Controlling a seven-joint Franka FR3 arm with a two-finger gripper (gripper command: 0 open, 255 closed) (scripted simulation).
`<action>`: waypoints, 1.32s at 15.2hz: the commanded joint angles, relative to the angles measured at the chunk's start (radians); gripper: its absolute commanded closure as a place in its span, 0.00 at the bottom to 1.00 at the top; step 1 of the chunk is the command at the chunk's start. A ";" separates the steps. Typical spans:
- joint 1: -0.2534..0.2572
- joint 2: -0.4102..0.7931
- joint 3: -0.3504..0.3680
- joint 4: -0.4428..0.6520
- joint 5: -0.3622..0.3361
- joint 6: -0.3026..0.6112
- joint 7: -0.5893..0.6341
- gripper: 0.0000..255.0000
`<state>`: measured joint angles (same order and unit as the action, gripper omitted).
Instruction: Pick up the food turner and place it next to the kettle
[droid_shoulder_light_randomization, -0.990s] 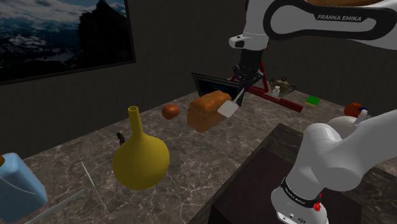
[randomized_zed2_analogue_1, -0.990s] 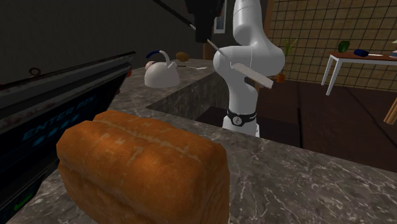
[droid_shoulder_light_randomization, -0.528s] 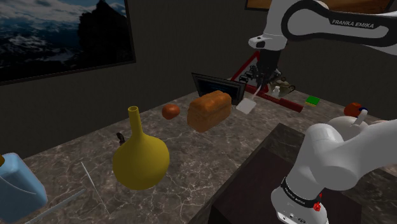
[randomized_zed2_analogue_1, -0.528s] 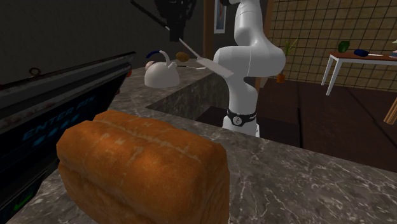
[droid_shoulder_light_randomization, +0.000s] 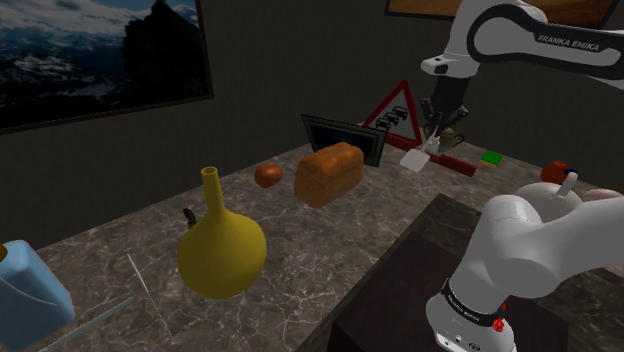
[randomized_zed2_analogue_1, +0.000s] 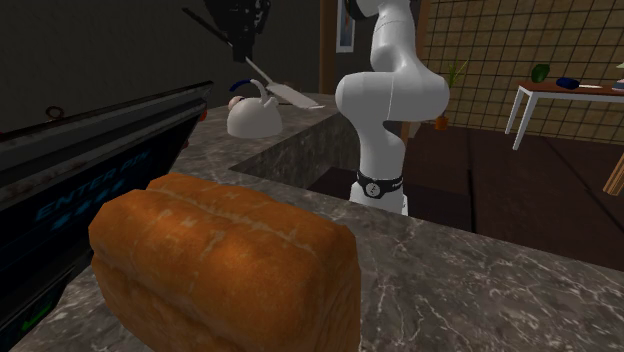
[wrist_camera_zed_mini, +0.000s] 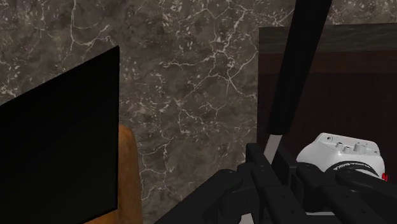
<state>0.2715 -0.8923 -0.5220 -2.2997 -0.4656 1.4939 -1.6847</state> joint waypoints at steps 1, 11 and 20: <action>-0.016 -0.012 -0.041 0.017 -0.035 -0.011 -0.053 1.00; -0.036 0.005 -0.256 0.160 -0.177 -0.022 -0.295 1.00; 0.040 0.074 -0.492 0.377 -0.263 -0.011 -0.512 1.00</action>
<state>0.2926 -0.8309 -0.9789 -1.9514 -0.7201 1.4765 -2.1724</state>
